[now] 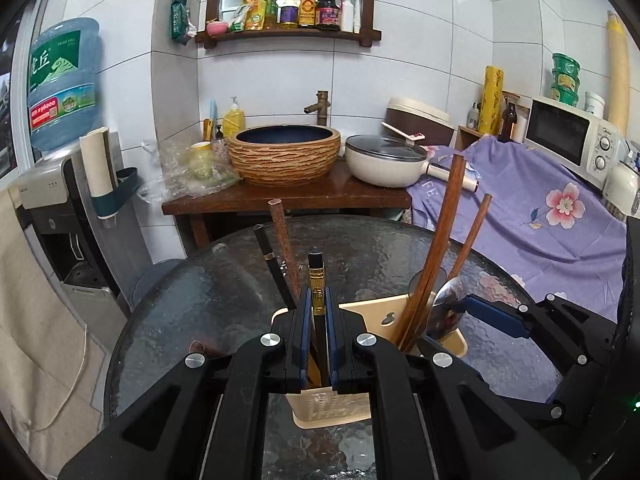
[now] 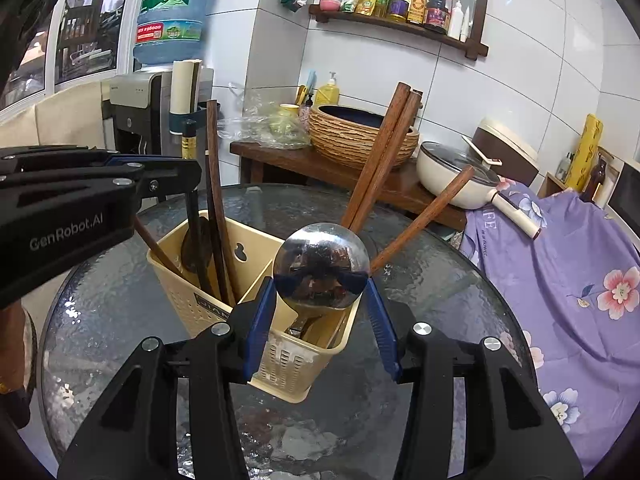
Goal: Organize utensils
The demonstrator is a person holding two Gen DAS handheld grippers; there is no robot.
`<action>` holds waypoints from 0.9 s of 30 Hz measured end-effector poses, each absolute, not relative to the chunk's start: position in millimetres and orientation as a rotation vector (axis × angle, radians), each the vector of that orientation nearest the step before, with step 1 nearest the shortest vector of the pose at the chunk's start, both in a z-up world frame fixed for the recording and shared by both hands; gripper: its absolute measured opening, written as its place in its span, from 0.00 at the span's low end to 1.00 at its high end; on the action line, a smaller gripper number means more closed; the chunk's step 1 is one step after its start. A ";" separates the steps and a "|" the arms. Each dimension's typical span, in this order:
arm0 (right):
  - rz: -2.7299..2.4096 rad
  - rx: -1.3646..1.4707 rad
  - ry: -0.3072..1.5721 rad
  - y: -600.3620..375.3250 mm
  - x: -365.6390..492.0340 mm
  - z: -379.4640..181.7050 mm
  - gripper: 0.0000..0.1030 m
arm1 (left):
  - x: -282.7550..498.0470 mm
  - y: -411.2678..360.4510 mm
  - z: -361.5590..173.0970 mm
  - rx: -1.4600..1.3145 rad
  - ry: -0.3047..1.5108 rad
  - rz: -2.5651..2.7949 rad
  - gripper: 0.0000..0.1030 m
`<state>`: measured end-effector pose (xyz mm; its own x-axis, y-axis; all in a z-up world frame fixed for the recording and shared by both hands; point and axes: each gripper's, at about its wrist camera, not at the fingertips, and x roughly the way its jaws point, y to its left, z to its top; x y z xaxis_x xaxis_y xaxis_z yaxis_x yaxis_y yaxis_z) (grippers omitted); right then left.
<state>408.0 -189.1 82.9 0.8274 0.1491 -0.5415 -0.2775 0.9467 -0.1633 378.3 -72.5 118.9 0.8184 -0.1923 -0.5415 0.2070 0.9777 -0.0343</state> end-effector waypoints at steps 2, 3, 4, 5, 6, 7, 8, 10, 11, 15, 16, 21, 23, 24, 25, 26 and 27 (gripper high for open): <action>0.261 -0.226 0.539 -190.5 406.3 84.2 0.53 | 376.9 -70.6 120.8 0.012 0.573 -0.224 0.14; 0.260 -0.215 0.532 -192.0 405.2 85.2 0.58 | 375.8 -69.7 122.3 0.007 0.565 -0.224 0.19; 0.252 -0.197 0.513 -194.7 402.4 87.5 0.62 | 371.9 -67.0 124.8 -0.001 0.545 -0.222 0.32; 0.253 -0.181 0.500 -197.4 399.4 89.5 0.62 | 369.8 -65.1 127.7 -0.008 0.533 -0.223 0.40; 0.258 -0.170 0.495 -198.8 396.8 91.6 0.62 | 365.0 -62.7 131.3 -0.019 0.518 -0.228 0.42; 0.262 -0.161 0.485 -201.1 391.6 94.2 0.62 | 357.0 -57.8 136.5 -0.032 0.498 -0.240 0.45; 0.262 -0.157 0.470 -202.9 385.9 96.4 0.63 | 350.3 -54.9 140.8 -0.037 0.481 -0.246 0.51; 0.249 -0.156 0.418 -207.4 367.3 101.4 0.71 | 331.1 -47.2 149.1 -0.056 0.419 -0.242 0.73; 0.238 -0.152 0.389 -210.0 355.5 103.9 0.77 | 315.1 -40.2 151.7 -0.074 0.368 -0.228 0.84; 0.212 -0.130 0.296 -217.5 304.2 106.5 0.90 | 265.6 -28.0 144.4 -0.063 0.270 -0.223 0.93; 0.204 -0.126 0.270 -217.3 287.6 104.8 0.91 | 249.4 -25.6 137.8 -0.048 0.248 -0.216 0.93; 0.231 -0.035 0.203 -219.3 222.8 89.7 0.94 | 197.3 -13.2 104.2 -0.067 0.215 -0.209 0.94; 0.234 0.008 0.196 -220.1 200.4 77.8 0.94 | 178.2 -4.6 86.1 -0.103 0.226 -0.190 0.94; 0.230 0.019 0.193 -220.2 191.0 72.1 0.94 | 165.3 1.4 75.1 -0.119 0.225 -0.171 0.94; 0.224 0.023 0.179 -218.7 176.8 64.0 0.94 | 155.1 5.8 67.0 -0.130 0.220 -0.154 0.94; 0.222 0.023 0.165 -217.8 166.5 58.9 0.94 | 147.4 9.5 60.7 -0.137 0.218 -0.139 0.94; 0.219 0.018 0.143 -216.4 150.4 50.7 0.94 | 136.0 13.8 51.8 -0.148 0.219 -0.118 0.94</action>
